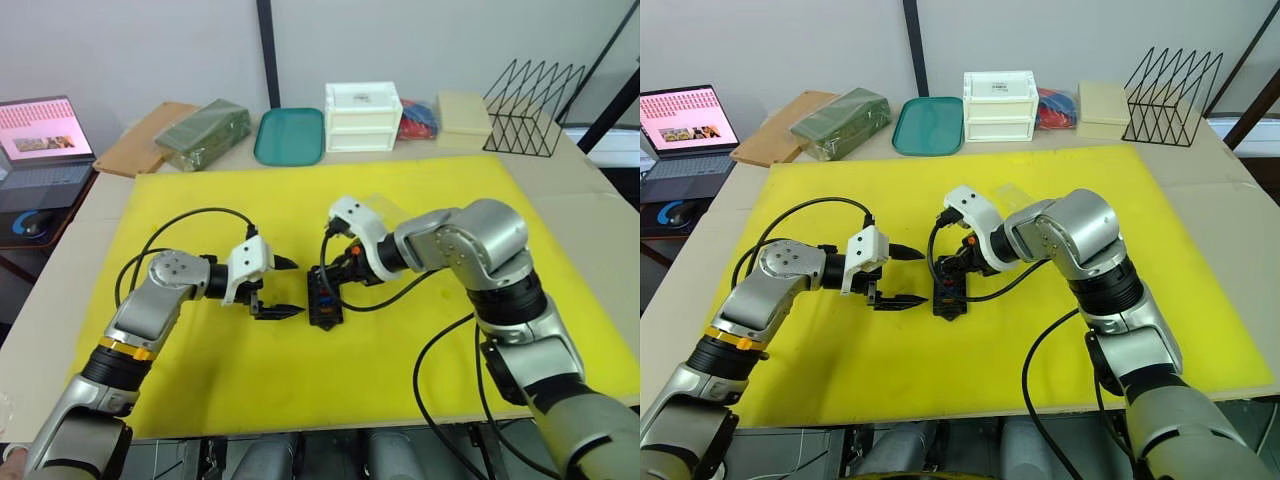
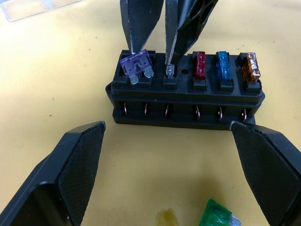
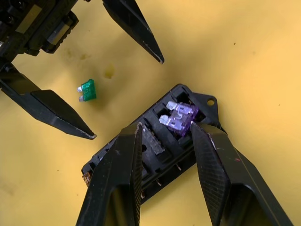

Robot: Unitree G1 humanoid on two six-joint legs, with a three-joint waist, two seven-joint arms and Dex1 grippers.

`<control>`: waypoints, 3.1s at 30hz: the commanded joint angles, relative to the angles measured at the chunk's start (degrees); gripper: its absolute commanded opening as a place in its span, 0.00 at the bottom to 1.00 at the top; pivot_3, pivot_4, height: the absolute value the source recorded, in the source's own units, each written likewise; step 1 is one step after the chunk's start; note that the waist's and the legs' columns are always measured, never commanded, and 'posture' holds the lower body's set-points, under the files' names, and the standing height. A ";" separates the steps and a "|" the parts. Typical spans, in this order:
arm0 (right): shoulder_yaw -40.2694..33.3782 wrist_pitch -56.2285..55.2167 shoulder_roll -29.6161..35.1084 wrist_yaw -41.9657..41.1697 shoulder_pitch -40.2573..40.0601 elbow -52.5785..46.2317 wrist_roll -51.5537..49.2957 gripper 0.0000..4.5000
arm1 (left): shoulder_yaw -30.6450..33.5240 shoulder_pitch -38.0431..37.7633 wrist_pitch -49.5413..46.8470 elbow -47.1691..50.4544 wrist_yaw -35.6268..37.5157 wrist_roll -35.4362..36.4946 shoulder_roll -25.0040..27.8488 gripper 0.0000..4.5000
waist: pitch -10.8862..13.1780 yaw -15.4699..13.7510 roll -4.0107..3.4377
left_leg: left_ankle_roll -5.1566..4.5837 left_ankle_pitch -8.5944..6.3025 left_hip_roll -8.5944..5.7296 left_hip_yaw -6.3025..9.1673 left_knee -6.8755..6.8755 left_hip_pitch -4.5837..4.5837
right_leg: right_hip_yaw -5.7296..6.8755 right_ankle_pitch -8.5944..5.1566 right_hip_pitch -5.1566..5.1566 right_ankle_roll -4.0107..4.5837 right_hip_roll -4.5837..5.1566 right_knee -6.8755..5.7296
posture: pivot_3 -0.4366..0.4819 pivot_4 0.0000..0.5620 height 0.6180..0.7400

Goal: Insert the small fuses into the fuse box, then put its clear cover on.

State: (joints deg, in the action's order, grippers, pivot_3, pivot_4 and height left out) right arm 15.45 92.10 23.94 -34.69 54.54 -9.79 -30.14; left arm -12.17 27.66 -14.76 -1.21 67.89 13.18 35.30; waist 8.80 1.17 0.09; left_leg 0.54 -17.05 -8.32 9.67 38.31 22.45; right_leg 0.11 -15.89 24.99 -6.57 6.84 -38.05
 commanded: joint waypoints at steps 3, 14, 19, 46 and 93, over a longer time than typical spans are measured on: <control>-0.63 0.40 0.35 1.89 1.19 0.24 -2.70 0.38 | 0.83 0.04 0.44 1.34 -0.29 0.39 0.11 1.00 | 0.00 0.00 0.00 | 0.00 0.00 0.00 0.00 0.00 0.00 | 0.00 0.00 0.00 0.00 0.00 0.00 | 0.48 0.27 1.00; -3.21 0.40 -1.71 6.55 2.01 5.58 -5.26 0.38 | 0.58 -0.31 0.60 1.64 -0.63 0.30 -0.11 1.00 | 0.00 0.02 0.00 | 0.00 0.00 0.00 0.00 0.00 0.00 | 0.00 0.00 0.00 0.00 0.00 0.00 | 0.48 0.27 1.00; -4.16 0.40 -2.05 7.96 2.41 6.80 -7.13 0.38 | 0.41 -0.79 0.68 2.08 -0.79 0.11 -0.14 1.00 | 0.00 0.03 -0.01 | 0.00 0.00 0.00 0.00 0.00 0.00 | 0.00 0.00 0.00 0.00 0.00 0.00 | 0.48 0.27 1.00; -5.17 0.40 -1.31 13.67 3.10 7.47 -14.89 0.05 | 0.21 -0.49 1.47 1.40 -0.39 -0.51 0.10 1.00 | 0.00 0.03 -0.01 | 0.00 0.00 0.00 0.00 -0.01 0.00 | 0.00 0.00 0.00 0.00 0.00 0.00 | 0.48 0.27 1.00; 21.24 -25.35 14.89 -16.04 9.98 -0.78 7.46 0.02 | 0.39 0.26 2.47 0.57 -0.48 -0.20 -0.41 1.00 | 0.00 -0.14 0.00 | 0.00 0.00 0.00 -0.01 0.00 0.00 | 0.01 0.00 0.00 0.00 0.00 0.02 | 0.48 0.27 1.00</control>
State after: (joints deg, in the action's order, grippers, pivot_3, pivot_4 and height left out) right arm 37.21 67.95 38.32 -49.59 62.39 -9.81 -23.50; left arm -12.19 27.79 -12.94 -2.39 67.48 12.92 34.82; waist 8.80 1.03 0.09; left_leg 0.54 -17.05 -8.33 9.66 38.30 22.45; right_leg 0.12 -15.89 24.99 -6.57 6.84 -38.03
